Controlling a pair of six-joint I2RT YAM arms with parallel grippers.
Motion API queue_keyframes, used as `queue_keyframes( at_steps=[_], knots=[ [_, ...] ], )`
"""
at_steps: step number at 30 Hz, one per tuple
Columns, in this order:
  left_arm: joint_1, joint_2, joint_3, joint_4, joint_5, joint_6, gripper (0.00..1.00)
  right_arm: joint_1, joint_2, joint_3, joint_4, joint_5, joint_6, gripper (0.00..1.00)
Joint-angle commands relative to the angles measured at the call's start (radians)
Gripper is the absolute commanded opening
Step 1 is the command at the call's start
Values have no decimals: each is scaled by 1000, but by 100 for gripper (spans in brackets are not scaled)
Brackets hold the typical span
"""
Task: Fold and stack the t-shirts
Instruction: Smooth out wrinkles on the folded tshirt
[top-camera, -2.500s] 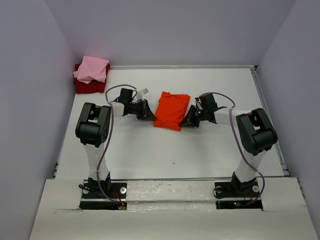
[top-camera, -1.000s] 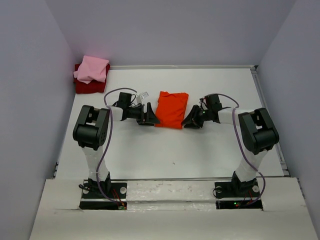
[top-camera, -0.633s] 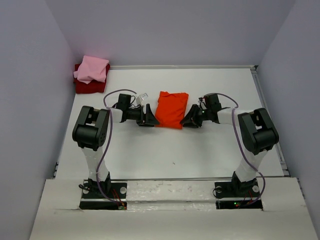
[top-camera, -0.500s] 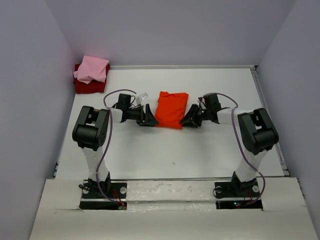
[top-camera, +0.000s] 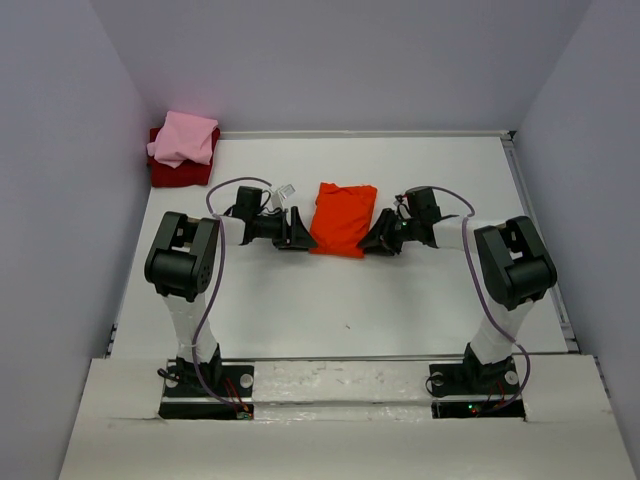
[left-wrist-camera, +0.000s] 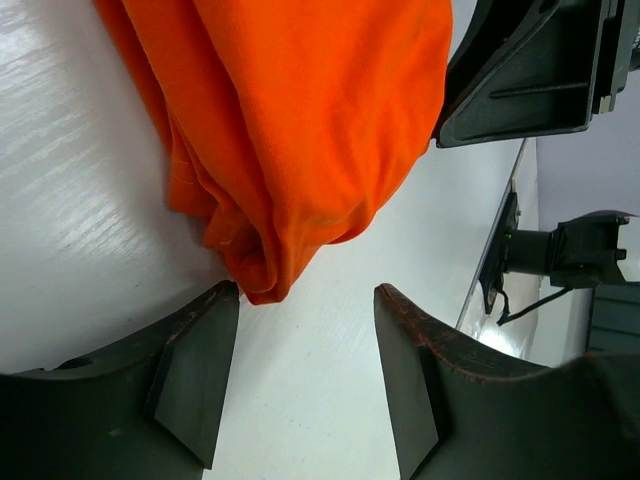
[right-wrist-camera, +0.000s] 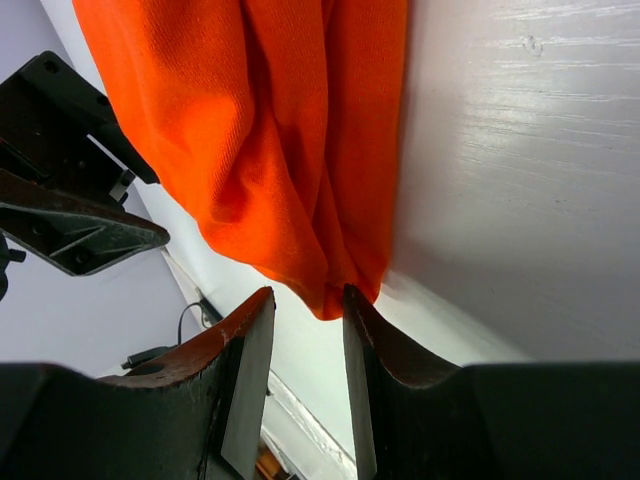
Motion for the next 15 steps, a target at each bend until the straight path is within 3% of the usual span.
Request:
queue_keyframes(
  at_steps=[1, 5, 9, 12, 15],
  knots=[
    [-17, 2, 11, 37, -12, 3, 63, 10, -35, -6, 51, -14, 0, 39],
    [-44, 17, 18, 48, -21, -6, 52, 10, -27, -1, 53, -17, 0, 38],
    [-64, 38, 6, 108, -24, -52, 50, 19, -15, 2, 59, -20, 7, 38],
    [-80, 51, 4, 138, -29, -69, 48, 19, -12, 5, 60, -19, 9, 33],
    [-84, 66, 9, 143, -28, -77, 41, 19, -9, 8, 60, -17, 9, 19]
  ],
)
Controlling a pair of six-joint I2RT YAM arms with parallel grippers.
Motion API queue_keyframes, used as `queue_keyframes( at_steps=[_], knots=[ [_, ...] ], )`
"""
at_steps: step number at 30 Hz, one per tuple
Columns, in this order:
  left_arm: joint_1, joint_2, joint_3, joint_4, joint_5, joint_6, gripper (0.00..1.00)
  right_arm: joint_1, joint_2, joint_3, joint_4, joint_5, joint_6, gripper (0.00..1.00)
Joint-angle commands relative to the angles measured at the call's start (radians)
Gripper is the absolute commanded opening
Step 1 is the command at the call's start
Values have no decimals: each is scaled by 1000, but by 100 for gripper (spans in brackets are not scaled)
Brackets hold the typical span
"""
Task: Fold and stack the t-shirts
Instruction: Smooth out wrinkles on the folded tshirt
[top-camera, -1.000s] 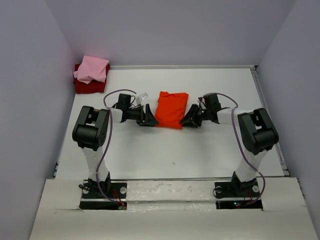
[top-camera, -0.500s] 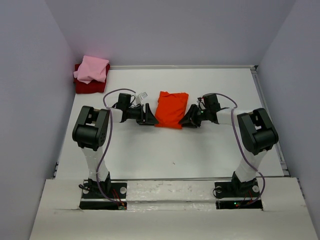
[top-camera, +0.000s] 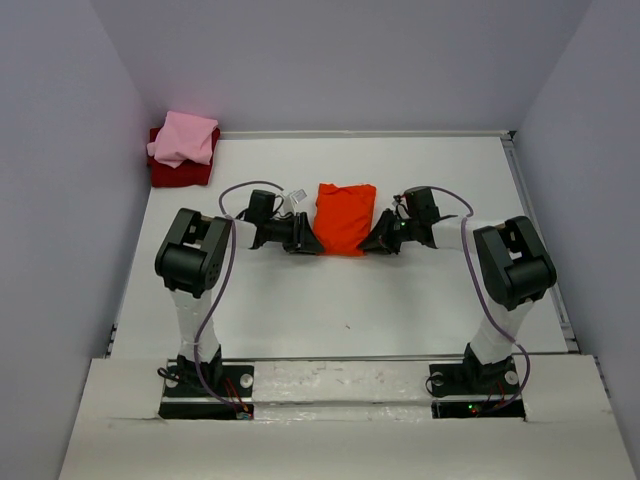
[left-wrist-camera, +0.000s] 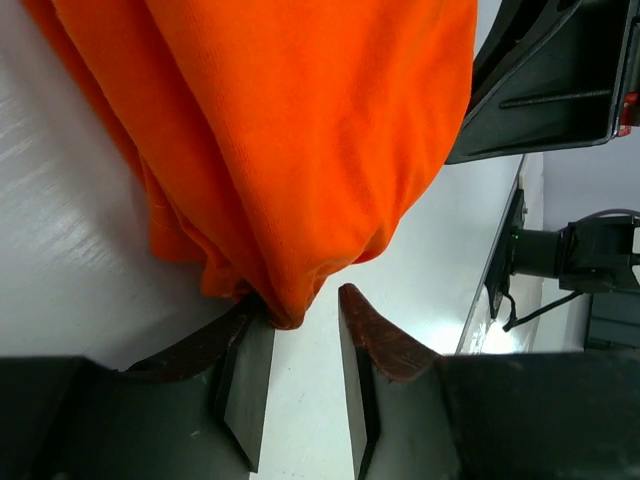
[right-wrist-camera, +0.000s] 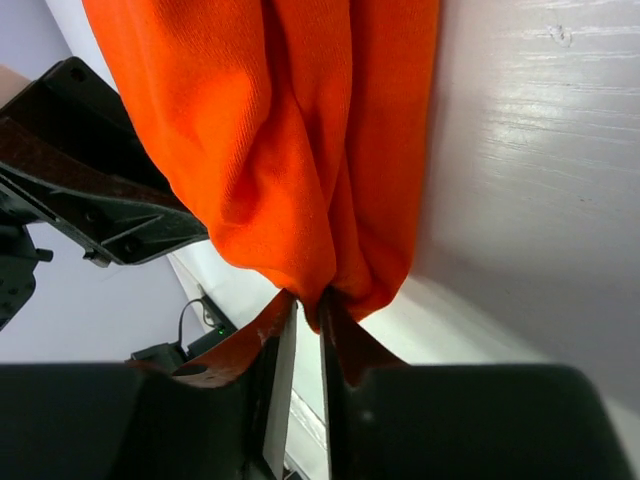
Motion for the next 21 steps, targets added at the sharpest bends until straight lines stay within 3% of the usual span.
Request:
queue_keyframes(
  at_steps=[1, 7, 16, 21],
  knots=[
    [-11, 11, 11, 59, 11, -21, 39, 9, -7, 8, 53, -13, 5, 17],
    [-11, 10, 11, 59, 9, -24, 32, 9, -10, 1, 53, -14, 2, 6],
    [-11, 30, 15, 52, 14, -32, 10, 9, -18, 5, 33, -8, -11, 5],
    [-11, 36, 26, 38, 15, -29, 4, 9, -24, 5, 24, -5, -18, 5]
  ],
)
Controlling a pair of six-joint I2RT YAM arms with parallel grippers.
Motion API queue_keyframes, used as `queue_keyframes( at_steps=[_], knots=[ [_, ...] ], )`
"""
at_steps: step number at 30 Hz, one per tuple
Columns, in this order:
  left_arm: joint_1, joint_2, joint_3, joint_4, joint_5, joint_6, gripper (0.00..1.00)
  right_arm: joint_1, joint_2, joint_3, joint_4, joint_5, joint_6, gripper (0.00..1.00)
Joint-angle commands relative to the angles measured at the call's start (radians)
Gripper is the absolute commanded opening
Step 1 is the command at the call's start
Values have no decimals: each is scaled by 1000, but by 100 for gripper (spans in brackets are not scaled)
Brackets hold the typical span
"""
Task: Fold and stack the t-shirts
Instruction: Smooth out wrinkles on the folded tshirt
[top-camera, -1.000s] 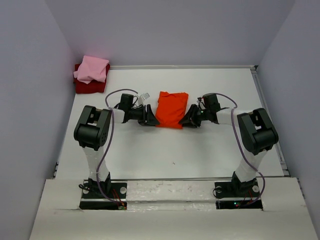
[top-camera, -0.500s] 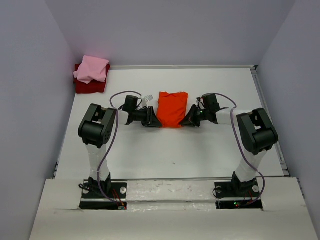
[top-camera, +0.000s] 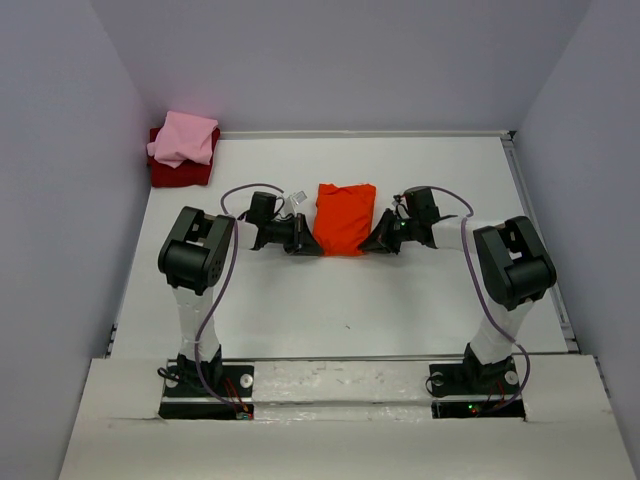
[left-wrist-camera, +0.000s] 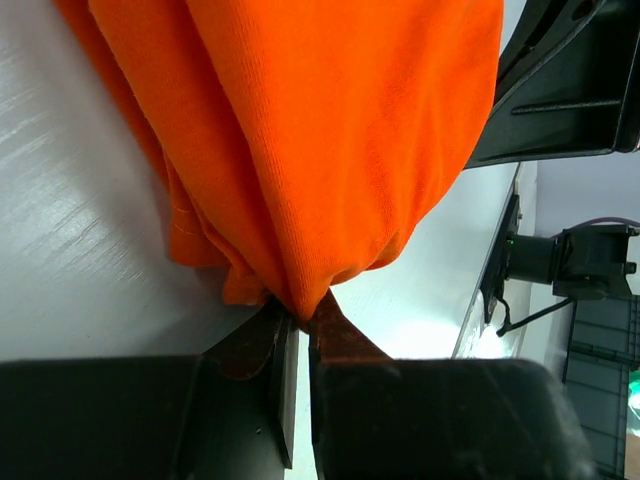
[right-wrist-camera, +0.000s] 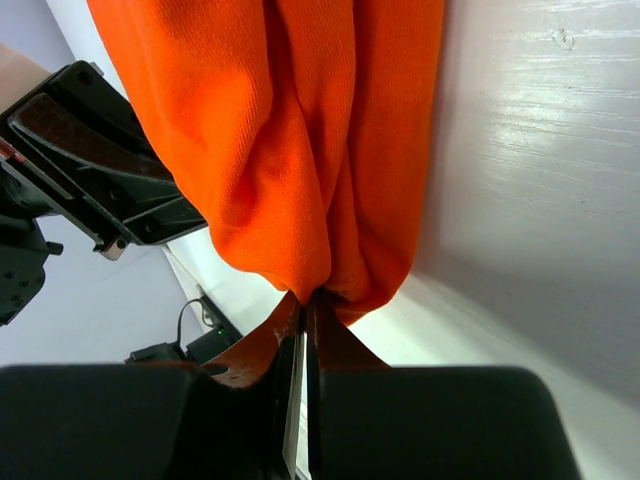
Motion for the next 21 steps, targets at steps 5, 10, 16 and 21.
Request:
queue_keyframes(
  at_steps=[5, 10, 16, 21],
  knots=[
    [-6, 1, 27, -16, 4, 18, 0, 9, -33, 5, -3, 10, -36, 5],
    [-2, -14, 19, -36, -7, 34, 0, 9, -44, -7, -14, 17, -42, 0],
    [16, -33, 7, -58, -18, 58, 0, 0, -53, -12, -18, 31, -51, 0],
    [43, -39, 13, -110, -12, 104, 0, -20, -60, -10, -69, 37, -67, 0]
  ],
)
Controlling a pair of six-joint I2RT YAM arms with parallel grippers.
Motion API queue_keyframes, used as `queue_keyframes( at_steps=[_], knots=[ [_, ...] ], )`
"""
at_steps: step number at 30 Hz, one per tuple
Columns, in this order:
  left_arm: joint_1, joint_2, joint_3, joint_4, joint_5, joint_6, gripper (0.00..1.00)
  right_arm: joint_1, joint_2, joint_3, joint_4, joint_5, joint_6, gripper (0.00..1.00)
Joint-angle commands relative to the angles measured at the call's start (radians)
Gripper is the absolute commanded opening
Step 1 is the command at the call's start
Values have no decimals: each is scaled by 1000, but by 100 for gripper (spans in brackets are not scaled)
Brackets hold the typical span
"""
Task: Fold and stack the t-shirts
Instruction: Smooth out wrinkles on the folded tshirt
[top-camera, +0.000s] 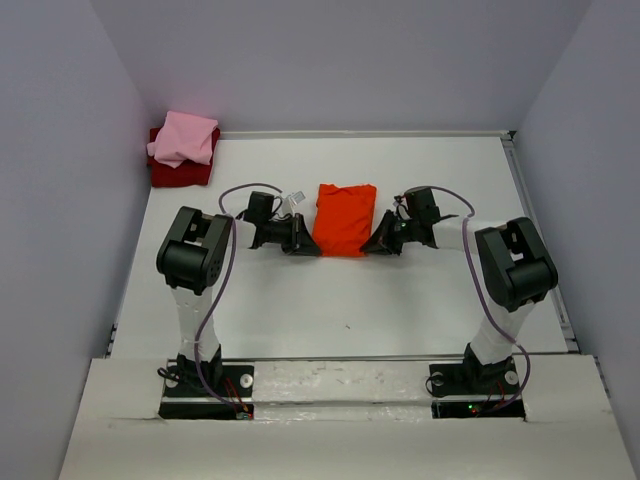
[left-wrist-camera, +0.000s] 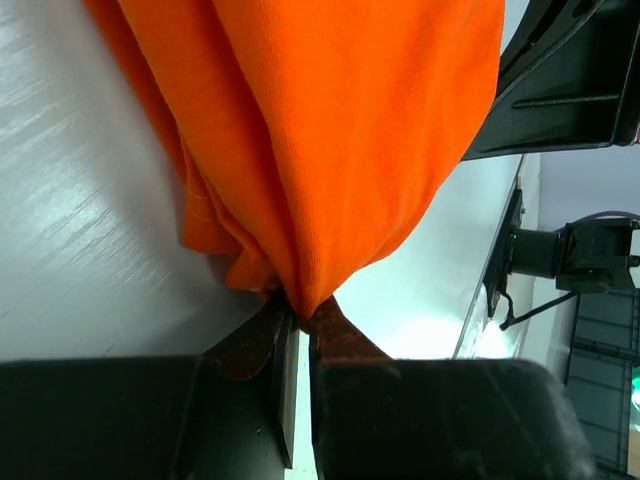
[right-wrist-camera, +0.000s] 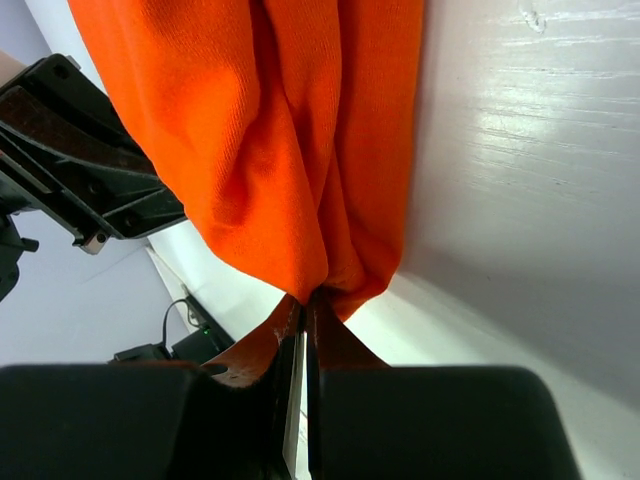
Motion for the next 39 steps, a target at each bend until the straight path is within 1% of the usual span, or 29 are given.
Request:
queue_keyframes(
  at_steps=[1, 12, 16, 19, 20, 22, 23, 24, 25, 26, 27, 28, 29, 32, 34, 35, 37, 38, 39],
  knots=[
    [34, -39, 10, -92, -15, 84, 0, -24, -45, -10, -28, 12, -32, 0],
    [66, -22, 64, -195, 10, 178, 0, -66, -48, -30, -46, 8, -65, 0],
    [74, -4, 116, -283, 22, 245, 0, -96, -50, -31, -57, 6, -78, 0],
    [84, 1, 131, -308, 26, 268, 0, -96, -40, -30, -58, -9, -83, 0],
    [86, 1, 133, -308, 28, 267, 0, -96, -34, -27, -60, -20, -84, 4],
    [86, -1, 130, -302, 29, 262, 1, -96, -27, -25, -58, -27, -88, 17],
    [86, -7, 128, -295, 29, 254, 3, -96, -25, -24, -58, -30, -91, 27],
    [86, -11, 125, -287, 28, 248, 5, -96, -24, -21, -57, -38, -91, 33],
    [86, -11, 125, -285, 34, 241, 9, -96, -24, -19, -55, -46, -94, 44],
    [86, -11, 125, -284, 49, 241, 31, -96, -21, -17, -51, -53, -97, 50],
    [85, -10, 127, -282, 63, 242, 36, -96, -17, -16, -47, -63, -95, 54],
    [81, -10, 128, -282, 69, 242, 39, -96, -13, -13, -47, -64, -95, 55],
    [80, -13, 127, -282, 69, 244, 47, -96, -8, -13, -47, -67, -95, 55],
    [80, -18, 121, -281, 83, 242, 64, -96, -13, -11, -47, -64, -103, 56],
    [78, -33, 110, -270, 82, 238, 69, -96, -20, -11, -47, -61, -103, 55],
    [78, -39, 105, -264, 79, 233, 74, -96, -24, -8, -47, -61, -104, 55],
    [78, -54, 98, -258, 71, 218, 78, -96, -27, 1, -47, -67, -104, 54],
    [78, -59, 96, -256, 66, 213, 96, -96, -25, 18, -49, -70, -104, 54],
    [80, -65, 92, -256, 57, 207, 99, -96, -21, 28, -51, -75, -101, 54]
  ],
)
